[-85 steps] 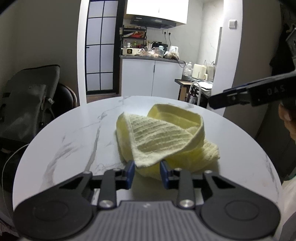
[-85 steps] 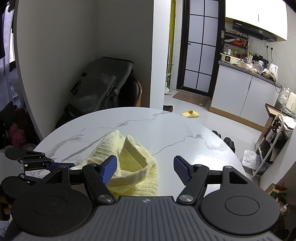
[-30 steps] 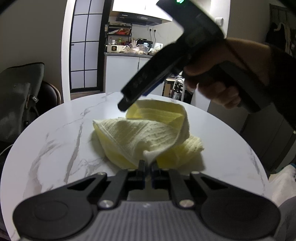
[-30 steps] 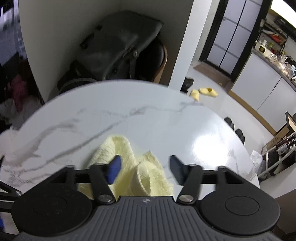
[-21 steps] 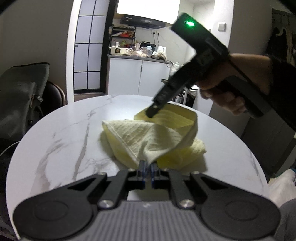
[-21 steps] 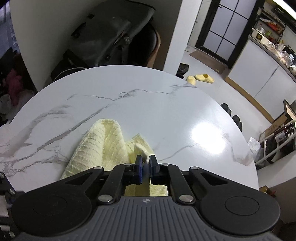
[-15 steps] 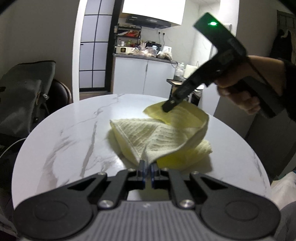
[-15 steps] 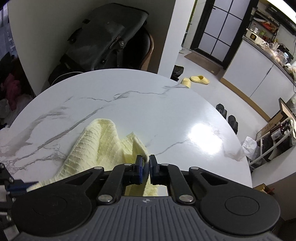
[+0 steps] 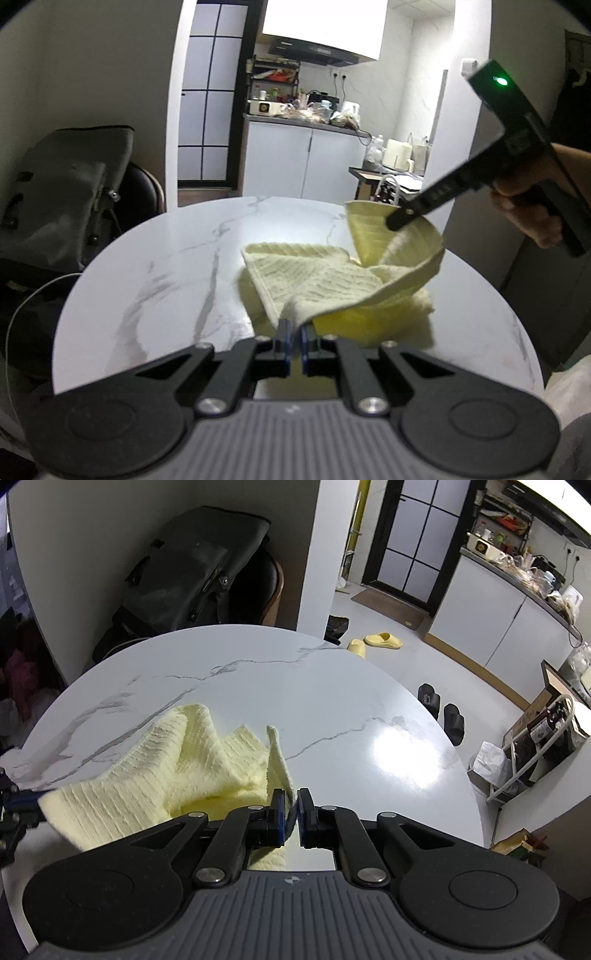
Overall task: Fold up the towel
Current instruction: 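Grasp another towel corner with the right tool while the left tool holds its edge, then pull the towel corners apart with both tools to open it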
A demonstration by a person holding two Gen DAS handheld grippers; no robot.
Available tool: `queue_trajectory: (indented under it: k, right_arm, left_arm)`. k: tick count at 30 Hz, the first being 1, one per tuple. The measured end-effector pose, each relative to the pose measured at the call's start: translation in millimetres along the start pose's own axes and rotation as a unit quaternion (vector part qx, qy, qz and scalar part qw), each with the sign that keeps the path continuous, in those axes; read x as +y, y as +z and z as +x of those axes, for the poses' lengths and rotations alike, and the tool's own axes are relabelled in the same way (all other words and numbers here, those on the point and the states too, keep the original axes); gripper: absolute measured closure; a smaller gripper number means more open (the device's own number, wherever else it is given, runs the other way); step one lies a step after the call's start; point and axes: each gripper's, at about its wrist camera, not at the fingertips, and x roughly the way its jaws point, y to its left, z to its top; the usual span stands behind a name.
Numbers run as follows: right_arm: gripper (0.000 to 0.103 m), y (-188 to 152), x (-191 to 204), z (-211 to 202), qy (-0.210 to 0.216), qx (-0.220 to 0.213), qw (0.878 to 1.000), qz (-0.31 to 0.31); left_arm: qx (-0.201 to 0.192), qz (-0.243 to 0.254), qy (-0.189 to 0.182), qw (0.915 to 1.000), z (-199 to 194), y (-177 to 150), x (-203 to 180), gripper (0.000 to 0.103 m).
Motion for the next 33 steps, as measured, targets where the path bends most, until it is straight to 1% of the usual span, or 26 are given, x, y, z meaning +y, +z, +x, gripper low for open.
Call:
queue_trajectory:
  k: [3, 8, 9, 18, 24, 29, 33]
  right_arm:
    - [0.095, -10.7, -5.9, -7.2, 0.001, -0.007, 1.0, 0.015]
    - [0.095, -33.8, -15.1, -16.3, 0.006, -0.012, 0.999, 0.041]
    - [0.095, -42.7, -18.8, -18.0, 0.007, -0.013, 0.999, 0.051]
    - [0.095, -92.0, -24.7, -11.9, 0.026, -0.007, 0.995, 0.096]
    - [0.095, -110.9, -22.7, -4.9, 0.043, -0.003, 0.993, 0.109]
    - [0.095, -119.8, -21.7, -0.5, 0.056, -0.003, 0.991, 0.118]
    - [0.093, -125.6, -25.6, 2.3, 0.064, -0.008, 0.989, 0.132]
  left_arm:
    - [0.002, -0.001, 0.005, 1.0, -1.6, -1.5, 0.8, 0.098]
    - [0.01, 0.007, 0.005, 0.9999, -5.8, -6.2, -8.5, 0.098]
    - [0.01, 0.009, 0.005, 0.9999, -5.7, -6.6, -8.8, 0.098]
    - [0.027, 0.021, 0.012, 0.9994, -4.3, -16.6, -15.6, 0.098]
    - [0.04, 0.028, 0.023, 0.9985, -2.1, -23.6, -19.4, 0.097]
    - [0.046, 0.03, 0.031, 0.998, -1.8, -26.3, -17.9, 0.097]
    - [0.049, 0.03, 0.035, 0.9977, -0.3, -26.3, -15.6, 0.097]
